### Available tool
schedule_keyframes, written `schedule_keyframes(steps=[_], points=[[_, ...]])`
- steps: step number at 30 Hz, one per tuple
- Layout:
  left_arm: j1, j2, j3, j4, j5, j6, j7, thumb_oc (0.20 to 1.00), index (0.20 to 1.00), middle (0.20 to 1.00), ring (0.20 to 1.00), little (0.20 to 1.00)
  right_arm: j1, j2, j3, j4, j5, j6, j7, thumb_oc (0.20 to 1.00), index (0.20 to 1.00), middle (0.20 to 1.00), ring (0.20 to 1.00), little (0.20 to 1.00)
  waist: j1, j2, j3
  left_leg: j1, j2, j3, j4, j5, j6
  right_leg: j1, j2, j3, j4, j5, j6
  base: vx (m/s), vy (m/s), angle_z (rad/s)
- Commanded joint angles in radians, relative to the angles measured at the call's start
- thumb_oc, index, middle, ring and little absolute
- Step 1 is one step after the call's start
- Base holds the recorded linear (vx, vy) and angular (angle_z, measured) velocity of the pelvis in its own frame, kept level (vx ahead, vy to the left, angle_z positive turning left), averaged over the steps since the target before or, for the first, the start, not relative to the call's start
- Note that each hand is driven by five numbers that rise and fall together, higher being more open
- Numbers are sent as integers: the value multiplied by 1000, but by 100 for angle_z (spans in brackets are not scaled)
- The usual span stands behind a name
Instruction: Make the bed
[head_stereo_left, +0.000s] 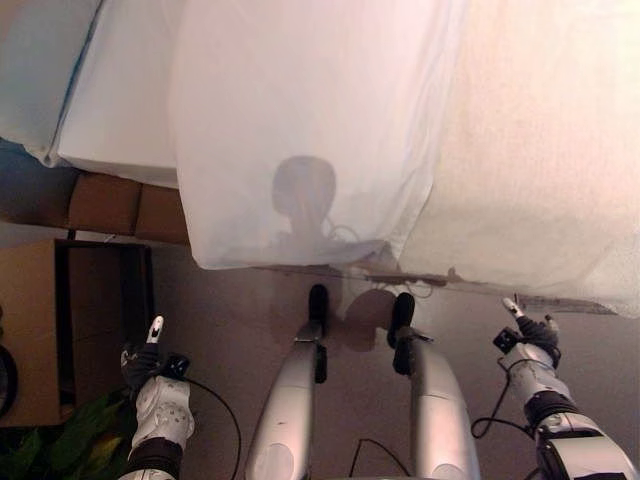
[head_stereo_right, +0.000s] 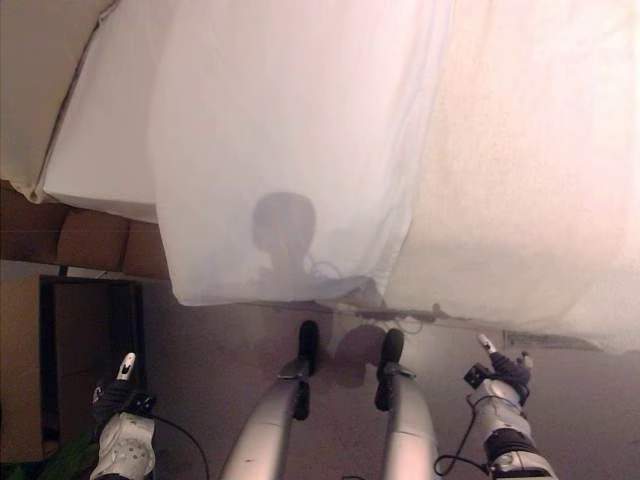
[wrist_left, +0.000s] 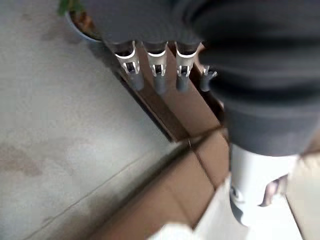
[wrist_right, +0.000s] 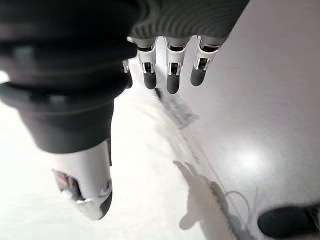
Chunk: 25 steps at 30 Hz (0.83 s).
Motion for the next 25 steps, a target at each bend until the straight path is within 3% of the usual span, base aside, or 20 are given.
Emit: schedule_keyframes(steps=[1,3,4,7,10,18,25], points=[[26,51,-33,44,213,-10,-90,1000,1000,1000,1000,1000,57,-79,37,-47,-206,-30,74,1000,1000,1000,1000,1000,-36,5,1,12,-58,-11,62,-10,-18,182,43,-15,-162,-4,52,-23,-88,17],[24,47,-67,91,271,9,-148,1000,1000,1000,1000,1000,87,-67,60,-29,-253,-28,125,1000,1000,1000,1000,1000,-44,-17,-5,89,-77,-9,77,-38,-11,263,43,-16,-218,19,60,17,-80,-4],[28,51,-105,148,369,31,-155,1000,1000,1000,1000,1000,105,-61,85,-24,-296,-19,138,1000,1000,1000,1000,1000,-46,-26,-32,116,-93,-17,70,-47,-8,288,49,-12,-248,32,65,93,-18,-16],[46,45,-198,241,622,69,-157,1000,1000,1000,1000,1000,160,-18,168,18,-408,8,199,1000,1000,1000,1000,1000,-60,-33,-129,214,-85,-14,-56,-35,14,343,84,15,-303,62,86,142,41,-13],[35,35,-278,331,791,94,-177,1000,1000,1000,1000,1000,193,16,208,95,-459,34,246,1000,1000,1000,1000,1000,-65,-45,-207,290,-79,6,-131,-26,30,399,91,36,-365,93,101,87,35,-53],[40,-46,-285,477,800,146,-223,1000,1000,1000,1000,1000,228,107,211,307,-505,109,308,1000,1000,1000,1000,1000,-70,-72,-364,444,-77,13,-244,-35,46,539,113,48,-459,100,107,74,-13,-5],[66,-66,-315,501,845,160,-282,1000,1000,1000,1000,1000,230,130,207,335,-477,116,355,1000,1000,1000,1000,1000,-52,-83,-412,494,-77,34,-244,-60,58,593,120,64,-507,117,111,39,-17,-1]])
